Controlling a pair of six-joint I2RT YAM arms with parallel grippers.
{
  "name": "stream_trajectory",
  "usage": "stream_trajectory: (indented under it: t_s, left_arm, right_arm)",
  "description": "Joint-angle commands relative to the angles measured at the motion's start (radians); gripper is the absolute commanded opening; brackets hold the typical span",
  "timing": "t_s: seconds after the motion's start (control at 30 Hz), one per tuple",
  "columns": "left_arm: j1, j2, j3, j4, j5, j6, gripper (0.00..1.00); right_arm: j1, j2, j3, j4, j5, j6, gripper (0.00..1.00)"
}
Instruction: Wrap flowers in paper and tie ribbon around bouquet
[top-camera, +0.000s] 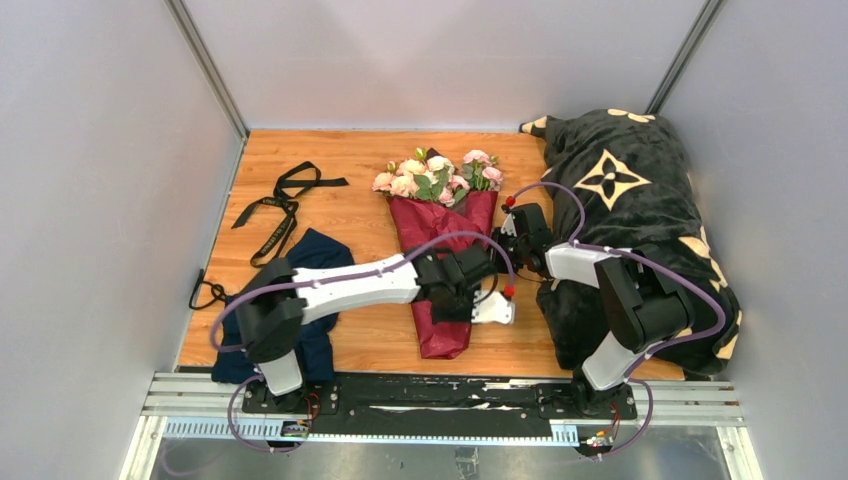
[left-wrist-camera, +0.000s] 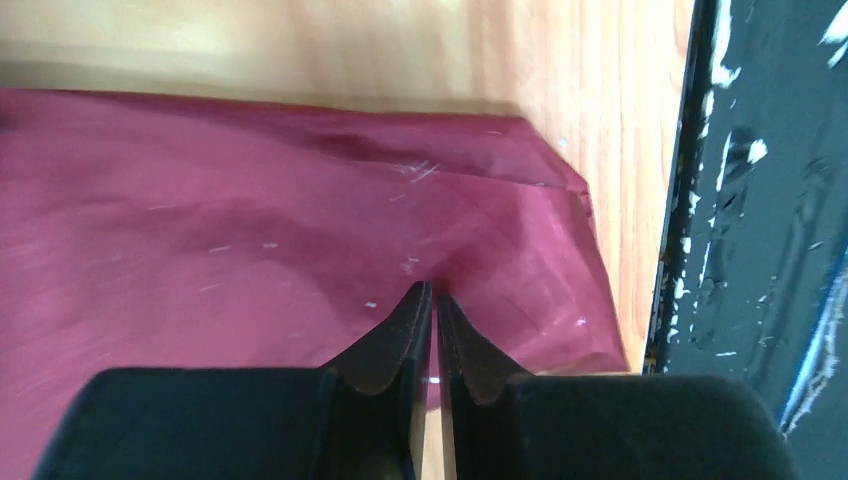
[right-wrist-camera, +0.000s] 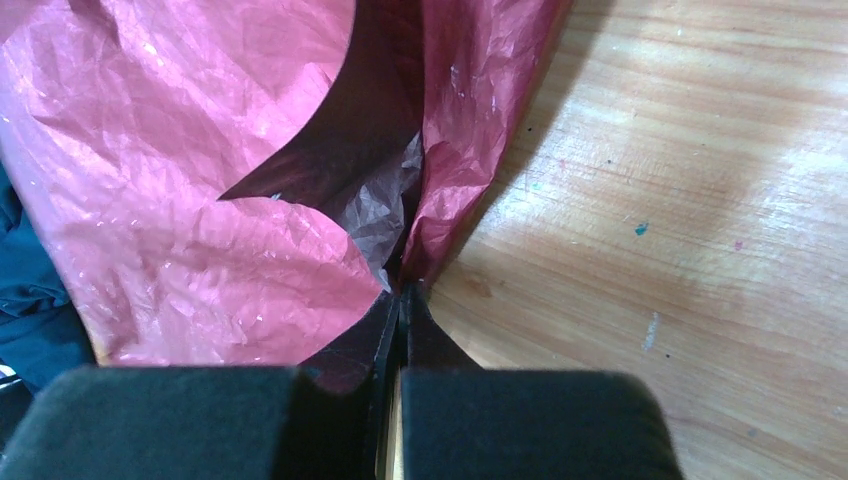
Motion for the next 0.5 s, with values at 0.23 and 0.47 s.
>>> stream_trajectory:
  t_s: [0.23,0.47]
  left_arm:
    - [-0.112,0.129,-0.265,0.183,-0.049,0.077,0.17]
    - [-0.112,0.132,-0.298,0.192,-0.066,0.096,0.17]
  right_arm:
    - [-0.005,-0.138,0.085,-0.238,0.102,-0.125,0.3]
    - [-0.005,-0.351,0.152,-0.411,0.154,-0.265,0.52]
